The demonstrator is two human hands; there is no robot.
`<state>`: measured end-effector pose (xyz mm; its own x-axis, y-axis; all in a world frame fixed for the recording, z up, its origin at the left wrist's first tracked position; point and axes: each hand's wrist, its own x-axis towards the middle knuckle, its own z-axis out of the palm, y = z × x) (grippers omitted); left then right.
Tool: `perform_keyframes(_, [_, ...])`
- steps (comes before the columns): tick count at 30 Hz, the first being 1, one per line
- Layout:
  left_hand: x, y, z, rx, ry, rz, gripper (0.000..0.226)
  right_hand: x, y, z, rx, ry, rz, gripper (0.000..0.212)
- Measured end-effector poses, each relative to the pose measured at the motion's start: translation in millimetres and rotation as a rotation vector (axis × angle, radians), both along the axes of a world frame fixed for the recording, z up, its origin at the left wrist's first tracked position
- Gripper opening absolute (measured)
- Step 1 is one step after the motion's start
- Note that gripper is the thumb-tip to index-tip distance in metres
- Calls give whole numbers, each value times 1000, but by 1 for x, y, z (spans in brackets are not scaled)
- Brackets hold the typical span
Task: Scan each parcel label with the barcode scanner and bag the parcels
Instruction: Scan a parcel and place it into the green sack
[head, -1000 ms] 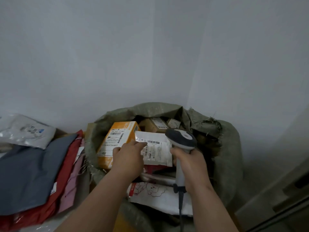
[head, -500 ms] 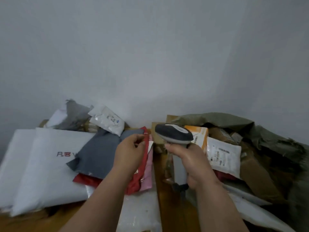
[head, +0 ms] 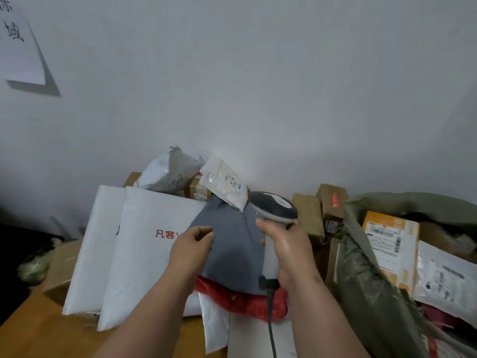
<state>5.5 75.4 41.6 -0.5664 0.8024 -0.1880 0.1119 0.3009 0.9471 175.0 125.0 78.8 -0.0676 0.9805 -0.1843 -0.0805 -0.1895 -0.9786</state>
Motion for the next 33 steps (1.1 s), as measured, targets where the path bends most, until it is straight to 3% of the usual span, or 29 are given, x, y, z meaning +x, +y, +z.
perform_keyframes(9, [-33, 96, -25, -50, -132, 44, 20, -46, 94, -36, -122, -43, 117, 21])
perform_keyframes(13, [-43, 149, -49, -79, -192, 46, 23, -57, 124, -67, -162, -49, 75, 12])
perform_keyframes(22, [-51, 254, -91, -17, -464, 167, 52, -73, 172, -106, -179, -14, 55, 13])
perform_keyframes(28, [-56, 294, -106, -42, -471, 296, 5, -75, 177, -121, -230, -27, 14, 16])
perform_keyframes(33, [-61, 284, -102, 87, -469, 320, 9, -69, 175, -118, -254, -36, -26, 17])
